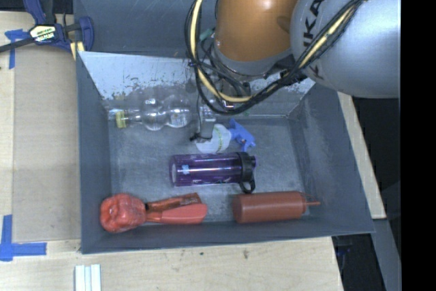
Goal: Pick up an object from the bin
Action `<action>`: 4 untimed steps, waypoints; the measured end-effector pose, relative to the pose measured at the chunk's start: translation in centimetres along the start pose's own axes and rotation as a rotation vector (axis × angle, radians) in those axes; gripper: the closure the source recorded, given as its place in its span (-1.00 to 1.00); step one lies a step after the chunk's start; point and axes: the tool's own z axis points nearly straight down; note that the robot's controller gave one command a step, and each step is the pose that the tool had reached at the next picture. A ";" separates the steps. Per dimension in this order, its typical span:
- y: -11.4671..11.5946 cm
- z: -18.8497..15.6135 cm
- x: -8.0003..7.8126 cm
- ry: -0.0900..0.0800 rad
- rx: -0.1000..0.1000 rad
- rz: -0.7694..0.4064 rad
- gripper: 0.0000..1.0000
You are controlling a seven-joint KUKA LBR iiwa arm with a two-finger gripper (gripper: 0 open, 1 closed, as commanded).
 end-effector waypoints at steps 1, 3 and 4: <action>0.0 -0.5 -0.1 -0.008 -0.002 0.003 -1.00; -3.6 6.7 0.5 -0.005 0.003 -0.020 -1.00; -2.9 7.3 0.7 -0.009 0.000 -0.008 -1.00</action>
Offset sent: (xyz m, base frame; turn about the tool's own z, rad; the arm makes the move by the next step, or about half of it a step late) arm -0.0046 -0.0522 -0.0716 -0.0987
